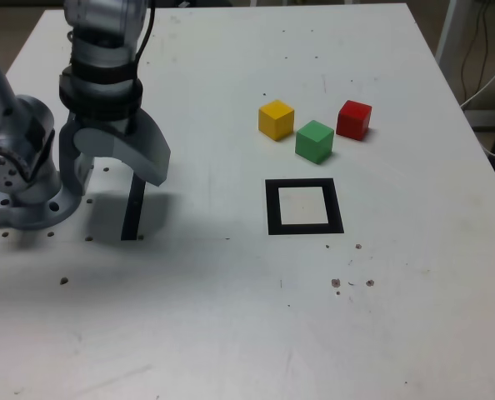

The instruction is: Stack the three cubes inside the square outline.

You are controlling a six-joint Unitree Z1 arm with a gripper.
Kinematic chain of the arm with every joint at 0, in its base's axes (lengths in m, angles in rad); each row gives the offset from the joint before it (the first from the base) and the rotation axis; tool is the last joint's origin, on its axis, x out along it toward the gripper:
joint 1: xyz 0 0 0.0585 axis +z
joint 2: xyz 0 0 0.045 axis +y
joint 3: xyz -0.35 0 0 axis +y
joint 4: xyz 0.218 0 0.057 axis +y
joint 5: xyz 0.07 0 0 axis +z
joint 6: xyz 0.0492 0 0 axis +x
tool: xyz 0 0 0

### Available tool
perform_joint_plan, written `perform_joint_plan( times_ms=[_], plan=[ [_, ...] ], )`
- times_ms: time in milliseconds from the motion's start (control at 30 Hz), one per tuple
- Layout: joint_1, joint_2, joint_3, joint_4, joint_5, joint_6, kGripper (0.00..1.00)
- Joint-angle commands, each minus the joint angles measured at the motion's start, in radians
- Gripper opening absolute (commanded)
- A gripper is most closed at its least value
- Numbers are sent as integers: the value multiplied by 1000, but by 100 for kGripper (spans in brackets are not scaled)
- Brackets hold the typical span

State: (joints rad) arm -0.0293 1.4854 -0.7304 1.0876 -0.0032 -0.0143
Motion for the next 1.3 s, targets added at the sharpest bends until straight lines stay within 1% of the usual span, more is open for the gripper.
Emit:
perform_joint_plan(
  times_ms=[0,833,1000,1267],
  plan=[
    [-1,2,2,2,-2,-1,99],
    [-1,6,-11,11,0,-1,99],
    [-1,26,-58,37,7,2,99],
    [-1,84,-176,97,21,18,99]
  ],
)
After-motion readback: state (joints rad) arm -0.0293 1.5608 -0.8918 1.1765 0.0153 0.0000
